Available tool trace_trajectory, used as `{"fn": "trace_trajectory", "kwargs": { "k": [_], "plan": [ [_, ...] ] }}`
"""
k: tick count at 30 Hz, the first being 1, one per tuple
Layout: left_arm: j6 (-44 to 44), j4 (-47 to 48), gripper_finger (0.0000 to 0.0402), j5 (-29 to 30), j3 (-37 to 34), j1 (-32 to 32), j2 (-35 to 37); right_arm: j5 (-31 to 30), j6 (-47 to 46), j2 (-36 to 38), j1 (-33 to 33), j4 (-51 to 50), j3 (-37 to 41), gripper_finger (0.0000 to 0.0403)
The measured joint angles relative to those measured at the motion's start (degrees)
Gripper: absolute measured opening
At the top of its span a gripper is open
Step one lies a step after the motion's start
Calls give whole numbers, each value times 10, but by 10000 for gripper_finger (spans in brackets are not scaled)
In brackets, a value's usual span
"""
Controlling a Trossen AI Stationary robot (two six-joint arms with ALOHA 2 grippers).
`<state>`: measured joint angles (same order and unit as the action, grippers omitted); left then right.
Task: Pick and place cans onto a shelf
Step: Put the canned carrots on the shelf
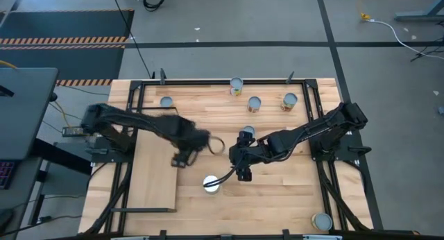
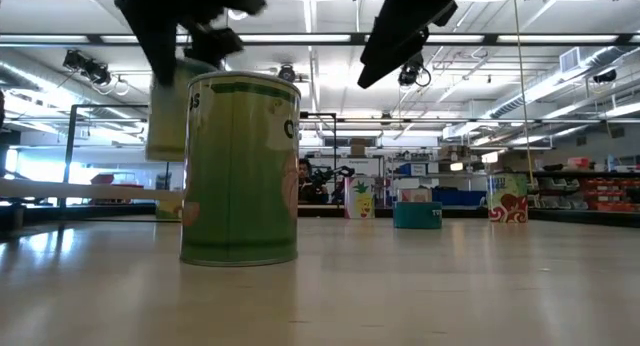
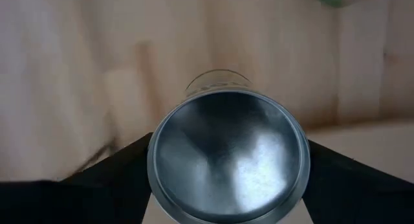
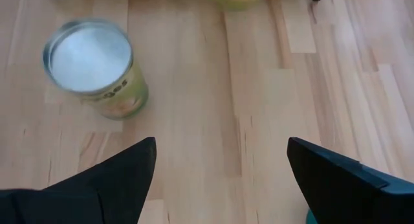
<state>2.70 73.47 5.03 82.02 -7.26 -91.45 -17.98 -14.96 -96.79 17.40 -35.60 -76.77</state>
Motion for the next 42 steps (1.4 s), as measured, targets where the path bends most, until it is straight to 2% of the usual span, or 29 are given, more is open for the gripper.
{"fn": "trace_trajectory", "kwargs": {
  "k": [4,12,16,23,30,36,42],
  "plan": [
    [-23,38,315,13,-27,30,96,0,0,0,-11,23,0,356],
    [-56,81,315,16,-199,129,297,0,-5,0,-22,50,0,356],
    [-96,95,315,18,-255,179,354,0,-4,0,-33,70,0,356],
    [-188,98,315,53,-331,246,359,0,1,0,-45,83,0,356],
    [-228,93,315,50,-340,289,355,1,1,0,-45,83,0,356],
    [-223,79,378,50,-344,305,356,13,1,0,-44,83,0,356],
    [-215,61,384,42,-344,306,356,13,1,0,-44,81,0,356]
  ]
}}
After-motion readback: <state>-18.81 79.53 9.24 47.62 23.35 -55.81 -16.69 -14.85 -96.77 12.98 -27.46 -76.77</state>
